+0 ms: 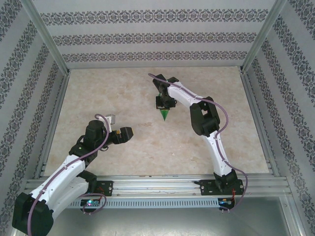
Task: Fold a paper plane with a square sheet of paper (fold left side to right side)
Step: Place the paper plane at the center of the table.
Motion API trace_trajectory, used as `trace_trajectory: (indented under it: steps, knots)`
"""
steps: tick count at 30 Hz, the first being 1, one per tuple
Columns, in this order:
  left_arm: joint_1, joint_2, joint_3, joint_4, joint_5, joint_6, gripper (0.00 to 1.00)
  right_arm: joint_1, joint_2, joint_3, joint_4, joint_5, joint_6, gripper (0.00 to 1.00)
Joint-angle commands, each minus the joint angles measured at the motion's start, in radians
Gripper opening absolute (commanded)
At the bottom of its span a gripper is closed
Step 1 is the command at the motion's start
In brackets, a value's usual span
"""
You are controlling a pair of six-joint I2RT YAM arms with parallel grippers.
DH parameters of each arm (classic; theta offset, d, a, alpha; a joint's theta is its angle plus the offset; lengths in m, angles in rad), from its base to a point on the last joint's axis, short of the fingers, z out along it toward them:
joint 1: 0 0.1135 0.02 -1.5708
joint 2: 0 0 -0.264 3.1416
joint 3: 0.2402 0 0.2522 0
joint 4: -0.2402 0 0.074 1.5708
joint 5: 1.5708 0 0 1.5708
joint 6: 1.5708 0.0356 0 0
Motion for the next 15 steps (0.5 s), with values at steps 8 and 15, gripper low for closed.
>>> trace_trajectory:
  steps: [8,15]
  knots:
    - [0.013,0.002,0.035,-0.027,0.008,0.022,1.0,-0.008,0.032,-0.008,-0.019,0.0,-0.016,0.19]
    - [0.013,0.003,0.045,-0.043,0.002,0.033,1.0,-0.008,0.003,-0.021,-0.013,0.002,-0.023,0.31]
